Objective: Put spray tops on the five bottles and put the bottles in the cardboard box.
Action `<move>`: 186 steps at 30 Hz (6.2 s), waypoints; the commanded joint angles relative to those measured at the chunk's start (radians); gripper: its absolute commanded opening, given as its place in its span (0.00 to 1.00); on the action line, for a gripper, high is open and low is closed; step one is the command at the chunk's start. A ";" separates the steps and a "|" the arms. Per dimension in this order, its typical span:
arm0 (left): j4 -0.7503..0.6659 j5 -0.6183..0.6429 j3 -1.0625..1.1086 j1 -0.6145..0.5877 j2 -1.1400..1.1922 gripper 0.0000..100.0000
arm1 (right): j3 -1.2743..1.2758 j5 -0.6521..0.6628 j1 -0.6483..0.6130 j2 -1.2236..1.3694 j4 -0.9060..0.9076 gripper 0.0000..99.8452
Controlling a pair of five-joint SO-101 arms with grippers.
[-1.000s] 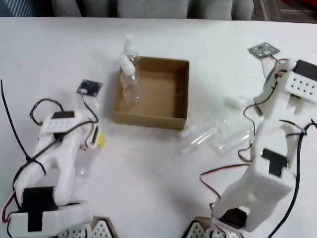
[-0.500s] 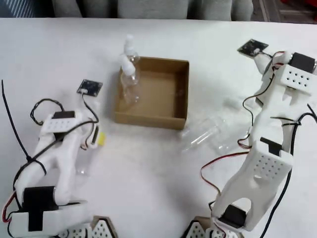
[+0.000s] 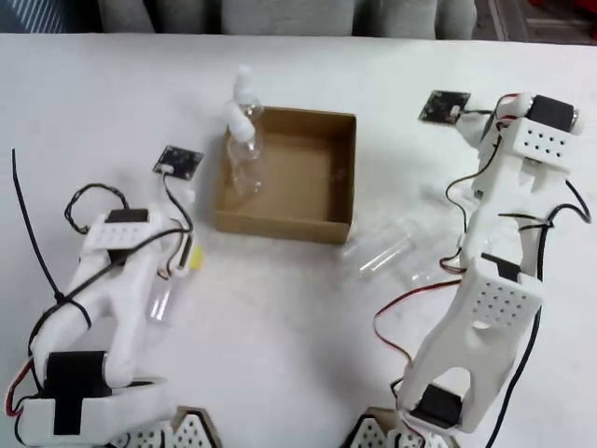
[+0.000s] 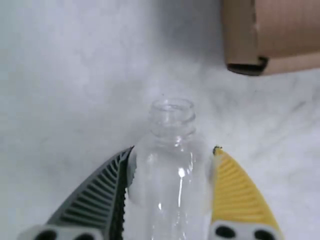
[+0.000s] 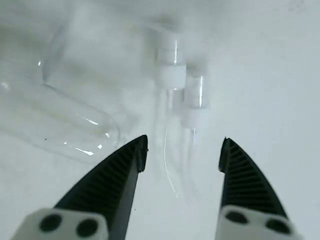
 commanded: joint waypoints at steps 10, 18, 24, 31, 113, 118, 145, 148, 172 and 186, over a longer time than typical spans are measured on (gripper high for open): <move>-0.026 0.002 -0.006 0.015 -0.004 0.03 | -0.025 0.077 -0.010 0.008 -0.019 0.21; -0.026 0.002 -0.006 0.015 -0.004 0.03 | -0.149 0.078 0.008 0.156 -0.030 0.21; -0.026 0.002 -0.006 0.015 -0.004 0.03 | -0.358 0.080 0.035 0.311 -0.027 0.21; -0.026 0.002 -0.008 0.016 -0.004 0.03 | -0.493 0.081 0.058 0.424 -0.030 0.21; -0.018 -0.068 -0.005 0.008 -0.002 0.03 | 1.565 -0.677 0.447 -0.891 -0.608 0.18; -0.018 -0.068 -0.005 0.008 -0.002 0.03 | 1.522 -0.677 0.427 -0.894 -0.579 0.18; -0.018 -0.069 -0.005 0.010 -0.002 0.03 | 1.768 -0.606 0.424 -1.147 -0.759 0.18; -0.018 -0.069 -0.005 0.008 -0.002 0.03 | 1.766 -0.605 0.400 -1.082 -0.796 0.18; -0.018 -0.069 -0.005 0.008 -0.002 0.03 | 1.631 -0.600 0.400 -0.809 -0.866 0.09; -0.020 -0.069 -0.005 0.008 -0.002 0.03 | 1.399 -0.609 0.380 -0.978 -0.447 0.02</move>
